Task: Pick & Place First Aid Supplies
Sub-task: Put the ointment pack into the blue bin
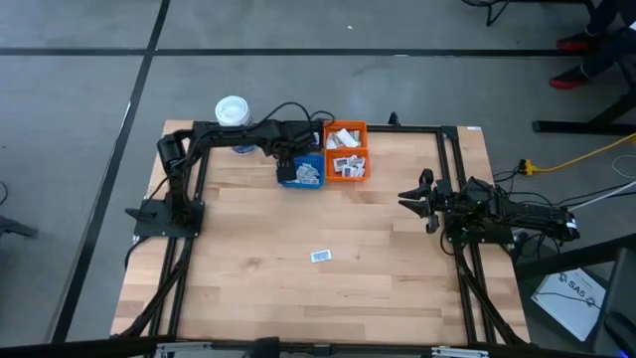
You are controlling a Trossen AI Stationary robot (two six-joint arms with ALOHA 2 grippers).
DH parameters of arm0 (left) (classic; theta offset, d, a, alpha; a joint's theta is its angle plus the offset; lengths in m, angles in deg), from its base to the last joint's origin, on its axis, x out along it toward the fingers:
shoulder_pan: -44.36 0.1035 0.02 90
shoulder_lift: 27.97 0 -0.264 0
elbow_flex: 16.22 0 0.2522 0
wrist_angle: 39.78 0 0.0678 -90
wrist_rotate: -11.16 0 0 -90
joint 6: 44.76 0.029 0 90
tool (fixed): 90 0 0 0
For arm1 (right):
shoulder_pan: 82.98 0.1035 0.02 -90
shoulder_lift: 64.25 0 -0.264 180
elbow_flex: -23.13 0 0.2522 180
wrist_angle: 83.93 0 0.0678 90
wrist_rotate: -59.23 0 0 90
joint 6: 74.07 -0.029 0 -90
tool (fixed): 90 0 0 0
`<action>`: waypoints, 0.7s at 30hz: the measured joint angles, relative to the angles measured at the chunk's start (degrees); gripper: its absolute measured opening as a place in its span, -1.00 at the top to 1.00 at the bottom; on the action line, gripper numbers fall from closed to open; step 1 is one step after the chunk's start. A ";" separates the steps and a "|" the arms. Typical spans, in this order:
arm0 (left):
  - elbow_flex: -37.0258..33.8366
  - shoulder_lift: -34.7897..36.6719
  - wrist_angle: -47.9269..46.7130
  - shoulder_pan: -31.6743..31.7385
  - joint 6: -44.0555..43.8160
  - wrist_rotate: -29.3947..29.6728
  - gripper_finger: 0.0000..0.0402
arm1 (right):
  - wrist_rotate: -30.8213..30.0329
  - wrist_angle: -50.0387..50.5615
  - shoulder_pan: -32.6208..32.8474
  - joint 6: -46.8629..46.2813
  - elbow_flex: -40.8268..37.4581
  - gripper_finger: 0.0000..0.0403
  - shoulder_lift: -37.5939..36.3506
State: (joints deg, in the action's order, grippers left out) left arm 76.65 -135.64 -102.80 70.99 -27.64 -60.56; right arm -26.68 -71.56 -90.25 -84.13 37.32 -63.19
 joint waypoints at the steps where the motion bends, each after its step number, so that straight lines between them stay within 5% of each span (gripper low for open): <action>1: 0.00 0.00 0.79 -0.16 1.02 0.78 0.16 | 0.00 0.00 0.00 0.02 -0.01 0.50 0.00; 21: 0.00 1.95 12.33 -4.73 6.61 0.00 0.16 | -0.01 0.00 0.00 0.01 0.00 0.50 0.00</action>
State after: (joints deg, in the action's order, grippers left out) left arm 76.65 -133.69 -90.47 66.26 -21.03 -60.57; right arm -26.69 -71.56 -90.24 -84.12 37.32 -63.19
